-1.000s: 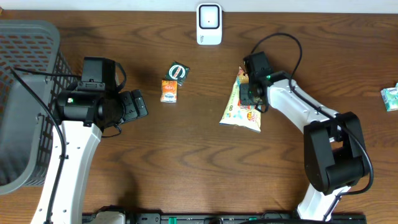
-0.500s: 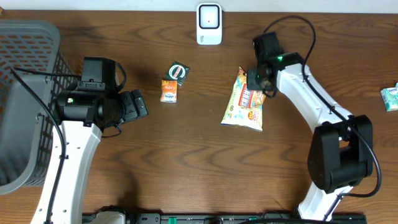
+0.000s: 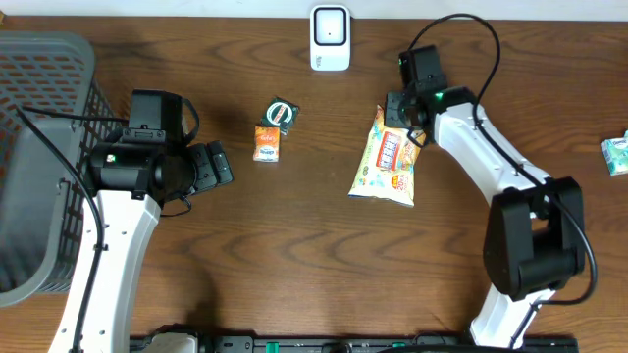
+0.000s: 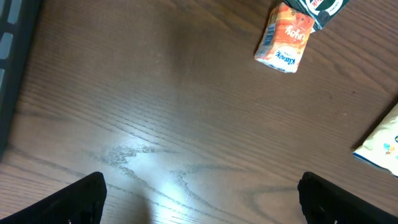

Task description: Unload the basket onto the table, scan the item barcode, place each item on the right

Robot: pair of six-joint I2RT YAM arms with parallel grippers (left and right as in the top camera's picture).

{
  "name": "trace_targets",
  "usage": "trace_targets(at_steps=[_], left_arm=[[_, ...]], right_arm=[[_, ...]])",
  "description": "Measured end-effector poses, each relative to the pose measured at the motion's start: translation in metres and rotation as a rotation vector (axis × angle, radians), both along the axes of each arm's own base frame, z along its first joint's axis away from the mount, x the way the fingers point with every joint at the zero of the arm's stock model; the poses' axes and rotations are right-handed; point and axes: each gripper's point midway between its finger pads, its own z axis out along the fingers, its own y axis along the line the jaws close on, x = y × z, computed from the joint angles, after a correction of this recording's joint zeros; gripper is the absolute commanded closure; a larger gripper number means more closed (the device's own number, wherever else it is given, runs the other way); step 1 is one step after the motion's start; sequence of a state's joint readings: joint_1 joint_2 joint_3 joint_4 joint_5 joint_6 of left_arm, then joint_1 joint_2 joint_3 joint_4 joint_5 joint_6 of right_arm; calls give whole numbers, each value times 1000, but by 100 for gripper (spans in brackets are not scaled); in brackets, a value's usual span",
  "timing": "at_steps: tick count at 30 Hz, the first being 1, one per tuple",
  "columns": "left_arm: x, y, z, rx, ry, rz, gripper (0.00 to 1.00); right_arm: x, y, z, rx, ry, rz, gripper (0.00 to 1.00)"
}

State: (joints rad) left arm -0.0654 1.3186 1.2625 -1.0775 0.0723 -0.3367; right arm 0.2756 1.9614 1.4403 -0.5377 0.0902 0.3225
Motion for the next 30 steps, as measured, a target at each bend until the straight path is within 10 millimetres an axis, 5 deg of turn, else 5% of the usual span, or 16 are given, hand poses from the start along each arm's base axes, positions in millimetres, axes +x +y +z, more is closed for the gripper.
trace_targets(at_steps=[6, 11, 17, 22, 26, 30], left_arm=[[0, 0, 0, 0, 0, 0, 2], [0, 0, 0, 0, 0, 0, 2], [0, 0, 0, 0, 0, 0, 2], [0, 0, 0, 0, 0, 0, 2], [0, 0, 0, 0, 0, 0, 2], [0, 0, 0, 0, 0, 0, 2]], right_arm=[[-13, -5, -58, -40, 123, -2, 92], [-13, -6, -59, -45, 129, -6, 90], [-26, -10, -48, -65, 203, -5, 84], [-34, -6, -6, -41, 221, 10, 76], [-49, 6, 20, 26, 246, 58, 78], [-71, 14, 18, 53, 329, 97, 83]])
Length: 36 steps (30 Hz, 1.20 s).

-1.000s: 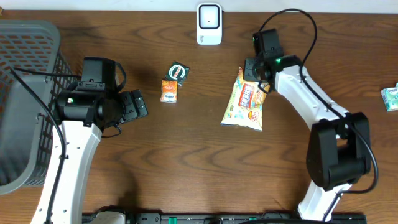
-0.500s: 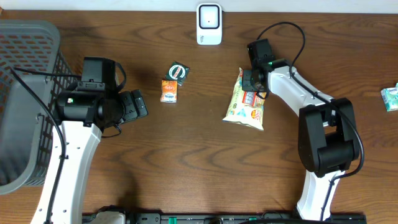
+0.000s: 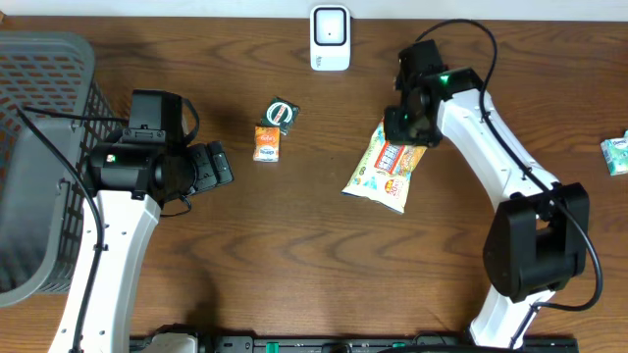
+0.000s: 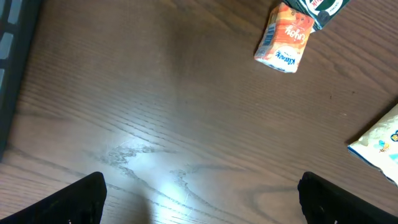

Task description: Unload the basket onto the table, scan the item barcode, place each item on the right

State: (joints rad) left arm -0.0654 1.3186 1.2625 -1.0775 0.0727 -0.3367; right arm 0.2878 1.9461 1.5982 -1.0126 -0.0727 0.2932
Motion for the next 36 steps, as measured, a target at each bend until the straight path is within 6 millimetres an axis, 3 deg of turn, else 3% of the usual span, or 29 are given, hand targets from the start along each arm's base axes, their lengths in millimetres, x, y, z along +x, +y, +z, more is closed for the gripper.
trace_targets(at_steps=[9, 12, 16, 24, 29, 32, 36], left_arm=[[0, 0, 0, 0, 0, 0, 3], [0, 0, 0, 0, 0, 0, 2], [0, 0, 0, 0, 0, 0, 2], [0, 0, 0, 0, 0, 0, 2], [0, 0, 0, 0, 0, 0, 2], [0, 0, 0, 0, 0, 0, 2], [0, 0, 0, 0, 0, 0, 2]], right_arm=[[-43, 19, -37, -26, 109, 88, 81], [-55, 19, -54, -48, 131, 104, 85], [-68, 9, -70, -83, 166, 101, 99], [-87, -19, -62, -210, 255, 89, 99], [-62, -32, -30, -272, 191, 60, 91], [-40, -29, -14, -273, 108, 49, 78], [-14, -20, -7, -241, 2, 38, 76]])
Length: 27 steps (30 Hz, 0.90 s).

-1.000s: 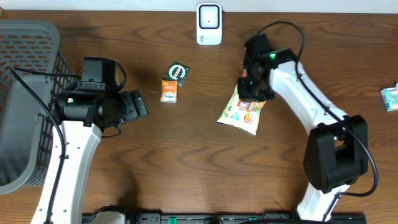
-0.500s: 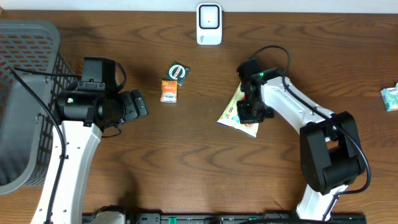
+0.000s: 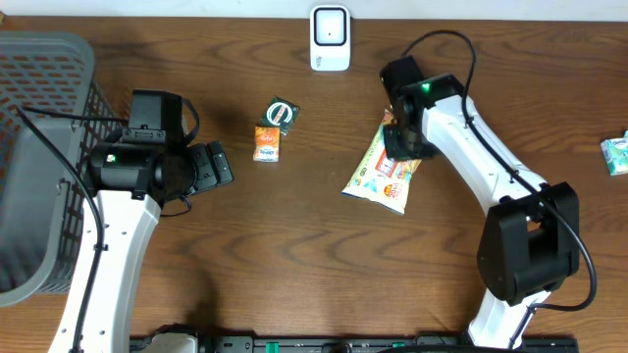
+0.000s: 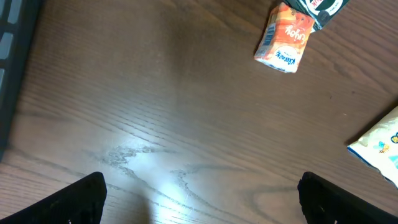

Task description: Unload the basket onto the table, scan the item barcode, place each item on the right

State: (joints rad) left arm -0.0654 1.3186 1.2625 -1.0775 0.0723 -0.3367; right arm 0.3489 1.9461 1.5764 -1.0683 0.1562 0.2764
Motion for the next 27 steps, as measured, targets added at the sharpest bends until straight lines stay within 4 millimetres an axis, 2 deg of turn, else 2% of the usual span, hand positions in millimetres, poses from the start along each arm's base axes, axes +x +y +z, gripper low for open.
trace_targets(at_steps=[4, 7, 9, 13, 18, 21, 27], left_arm=[[0, 0, 0, 0, 0, 0, 2], [0, 0, 0, 0, 0, 0, 2], [0, 0, 0, 0, 0, 0, 2], [0, 0, 0, 0, 0, 0, 2], [0, 0, 0, 0, 0, 0, 3], [0, 0, 0, 0, 0, 0, 2], [0, 0, 0, 0, 0, 0, 2]], right_arm=[[20, 21, 3, 107, -77, 15, 76], [27, 40, 4, 200, -102, 38, 77], [26, 49, 1, 233, -99, 51, 79], [10, 55, -16, 242, -51, 69, 79], [-15, 41, -50, 165, 14, 61, 73], [-25, 28, -65, 108, 30, 39, 74], [-38, 4, -69, 26, 63, 0, 83]])
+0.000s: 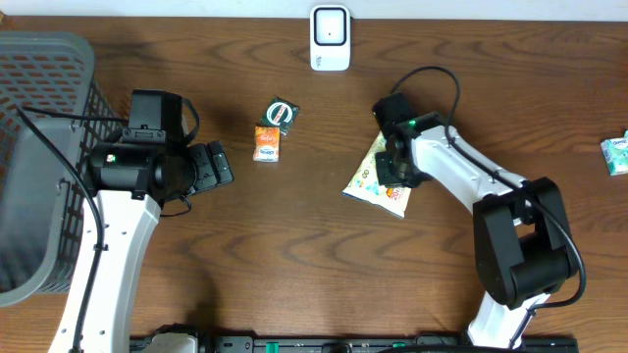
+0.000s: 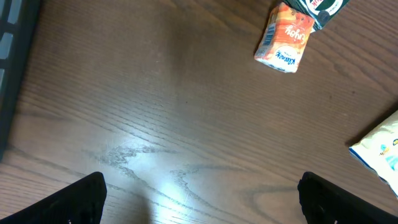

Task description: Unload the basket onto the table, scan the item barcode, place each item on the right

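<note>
The white barcode scanner (image 1: 330, 37) stands at the table's far edge, in the middle. A yellow-white snack bag (image 1: 373, 184) lies flat right of centre. My right gripper (image 1: 395, 165) sits directly over the bag's upper half and hides it; the overhead view does not show how its jaws stand. My left gripper (image 1: 214, 165) hovers low over bare wood to the left, open and holding nothing (image 2: 202, 202). Its dark fingertips (image 2: 78, 198) are far apart. A corner of the snack bag (image 2: 379, 150) shows at the right edge of the left wrist view.
A small orange packet (image 1: 267, 143) (image 2: 285, 38) lies beside a round green-topped item (image 1: 283, 112) (image 2: 320, 7), left of the scanner. A grey mesh basket (image 1: 39, 147) fills the far left. A teal packet (image 1: 615, 154) sits at the right edge.
My right gripper has moved nearer and slightly left, from the bag's far end to over its upper half. The bag lies about where it was. The left arm has not moved.
At first my right gripper was at the far end of the bag. A second later the bag lay a little further left and more tilted, with the gripper still at that end. Since then the gripper has come down along the bag. The left arm stayed put throughout.
</note>
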Robot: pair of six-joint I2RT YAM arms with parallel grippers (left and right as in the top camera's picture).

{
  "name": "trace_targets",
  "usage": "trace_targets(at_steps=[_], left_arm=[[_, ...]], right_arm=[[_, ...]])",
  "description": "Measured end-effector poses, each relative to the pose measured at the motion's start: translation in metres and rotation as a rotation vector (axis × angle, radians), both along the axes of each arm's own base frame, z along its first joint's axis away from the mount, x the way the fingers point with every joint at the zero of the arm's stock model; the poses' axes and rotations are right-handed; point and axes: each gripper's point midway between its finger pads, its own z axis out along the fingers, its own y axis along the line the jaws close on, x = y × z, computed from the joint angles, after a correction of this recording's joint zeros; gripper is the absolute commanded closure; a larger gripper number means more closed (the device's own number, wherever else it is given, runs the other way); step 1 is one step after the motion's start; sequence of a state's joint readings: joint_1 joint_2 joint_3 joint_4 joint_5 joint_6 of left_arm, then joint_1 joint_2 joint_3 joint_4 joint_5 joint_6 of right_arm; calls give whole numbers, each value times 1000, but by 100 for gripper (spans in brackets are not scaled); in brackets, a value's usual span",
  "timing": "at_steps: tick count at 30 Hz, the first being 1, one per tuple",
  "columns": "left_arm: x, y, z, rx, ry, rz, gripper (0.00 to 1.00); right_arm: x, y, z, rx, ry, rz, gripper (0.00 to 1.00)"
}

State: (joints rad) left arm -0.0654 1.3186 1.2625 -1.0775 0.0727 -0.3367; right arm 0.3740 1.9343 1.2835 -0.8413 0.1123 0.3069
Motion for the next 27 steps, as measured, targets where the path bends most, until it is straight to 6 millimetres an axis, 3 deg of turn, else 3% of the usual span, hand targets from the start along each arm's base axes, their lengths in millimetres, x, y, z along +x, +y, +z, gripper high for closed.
trace_targets(at_steps=[6, 12, 15, 20, 27], left_arm=[[0, 0, 0, 0, 0, 0, 2], [0, 0, 0, 0, 0, 0, 2], [0, 0, 0, 0, 0, 0, 2], [0, 0, 0, 0, 0, 0, 2], [0, 0, 0, 0, 0, 0, 2]], right_arm=[[-7, -31, 12, -84, 62, -53, 77], [33, -39, 44, -80, -61, -99, 56], [51, -40, 49, -58, -125, -114, 55], [72, -31, 52, 10, -201, -121, 66], [84, -18, 52, 80, -236, -115, 82]])
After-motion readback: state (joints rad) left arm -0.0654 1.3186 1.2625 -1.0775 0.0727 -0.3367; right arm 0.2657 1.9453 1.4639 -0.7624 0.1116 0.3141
